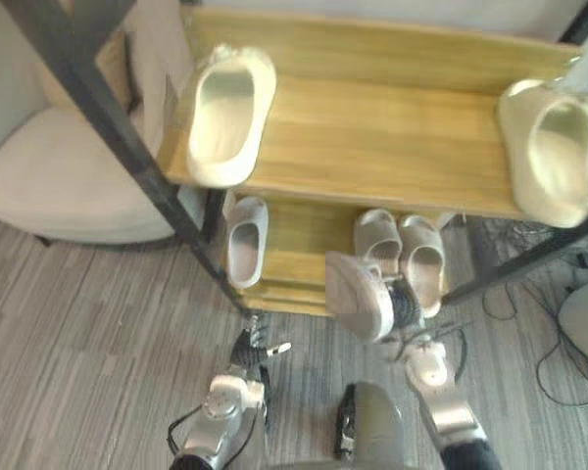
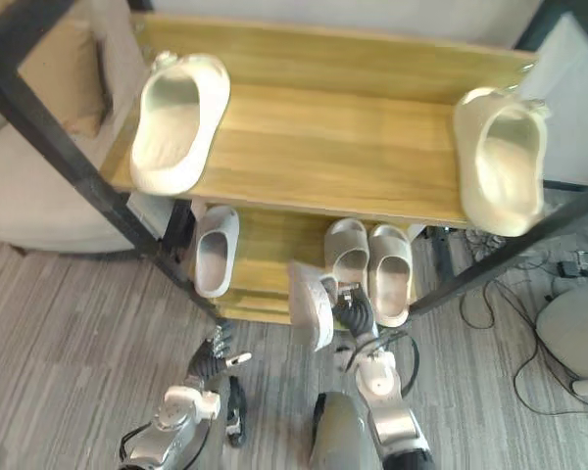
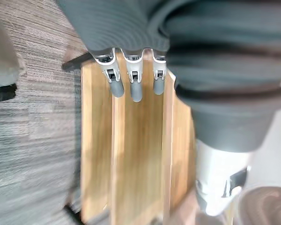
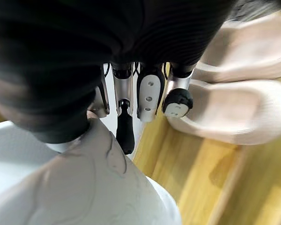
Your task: Organize the slippers on the shoe rack
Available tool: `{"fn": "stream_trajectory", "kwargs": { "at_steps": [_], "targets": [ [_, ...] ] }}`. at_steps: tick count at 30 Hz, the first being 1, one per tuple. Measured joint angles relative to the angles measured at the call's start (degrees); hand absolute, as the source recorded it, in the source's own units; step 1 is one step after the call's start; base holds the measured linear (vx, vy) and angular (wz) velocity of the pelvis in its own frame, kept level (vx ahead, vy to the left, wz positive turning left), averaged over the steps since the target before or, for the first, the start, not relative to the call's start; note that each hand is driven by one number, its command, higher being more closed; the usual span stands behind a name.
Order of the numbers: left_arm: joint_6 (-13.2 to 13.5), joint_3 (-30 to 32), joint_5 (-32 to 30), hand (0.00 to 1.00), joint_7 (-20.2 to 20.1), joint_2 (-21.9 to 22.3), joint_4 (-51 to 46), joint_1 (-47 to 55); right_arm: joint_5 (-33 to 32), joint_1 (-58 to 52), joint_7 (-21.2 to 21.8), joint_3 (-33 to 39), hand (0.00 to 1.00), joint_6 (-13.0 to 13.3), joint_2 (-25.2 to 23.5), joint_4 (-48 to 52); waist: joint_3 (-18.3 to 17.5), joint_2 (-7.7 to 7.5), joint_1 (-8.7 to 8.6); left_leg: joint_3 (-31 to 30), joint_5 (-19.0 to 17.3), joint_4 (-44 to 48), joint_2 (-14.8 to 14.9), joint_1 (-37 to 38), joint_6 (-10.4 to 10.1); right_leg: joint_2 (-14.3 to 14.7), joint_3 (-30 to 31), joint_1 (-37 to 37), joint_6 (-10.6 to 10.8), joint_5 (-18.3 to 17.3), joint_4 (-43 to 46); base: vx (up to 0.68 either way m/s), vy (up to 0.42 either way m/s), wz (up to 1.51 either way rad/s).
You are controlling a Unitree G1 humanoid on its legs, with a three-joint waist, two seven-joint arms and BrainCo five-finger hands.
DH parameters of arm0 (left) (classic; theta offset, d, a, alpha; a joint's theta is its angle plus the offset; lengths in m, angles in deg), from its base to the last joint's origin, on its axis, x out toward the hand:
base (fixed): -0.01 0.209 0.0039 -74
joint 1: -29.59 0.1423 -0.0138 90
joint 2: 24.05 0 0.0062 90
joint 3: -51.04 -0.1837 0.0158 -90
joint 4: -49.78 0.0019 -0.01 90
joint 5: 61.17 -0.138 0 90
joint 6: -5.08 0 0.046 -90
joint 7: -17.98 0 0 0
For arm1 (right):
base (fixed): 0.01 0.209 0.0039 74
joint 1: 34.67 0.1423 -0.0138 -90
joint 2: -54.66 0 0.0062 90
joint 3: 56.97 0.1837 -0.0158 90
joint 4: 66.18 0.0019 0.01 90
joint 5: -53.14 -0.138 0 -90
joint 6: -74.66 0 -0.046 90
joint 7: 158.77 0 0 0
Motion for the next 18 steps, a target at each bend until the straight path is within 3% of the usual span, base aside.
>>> {"fn": "stream_trajectory", "kwargs": {
  "at_steps": [4, 8, 18],
  "targets": [
    [0.2, 1.6, 0.0, 0.0, 0.4, -0.1, -0.8, -3.0, 2.2, 8.0, -1.7, 0.1, 1.0, 0.0, 1.4, -0.8, 3.3, 0.1, 0.27, -1.3, -1.4, 6.2, -1.0, -6.0, 0.8, -2.0, -0.9, -4.5, -0.1, -3.2, 7.1, -0.08, 0.006, 0.3],
    [0.2, 3.2, 0.0, 0.0, 0.8, 0.1, -1.2, -3.9, 4.5, 13.2, -3.4, 0.3, 1.0, -0.5, 1.9, -2.6, 4.9, 0.25, 1.91, -2.7, -1.9, 11.4, -1.0, -13.2, 0.6, -2.4, -1.0, -11.1, -1.0, -4.9, 13.3, -0.08, 0.017, 0.09],
    [0.7, 7.3, 0.2, 0.0, 1.6, 3.1, -7.1, -3.3, 11.8, 21.7, -7.7, 0.3, 1.0, -1.6, 6.5, -0.5, 6.1, 0.81, 3.93, -4.2, -0.2, 15.0, -2.2, -23.7, -0.1, -4.5, -2.5, -20.2, -2.0, -6.2, 19.4, -0.02, 0.013, 0.13]
  ]
}}
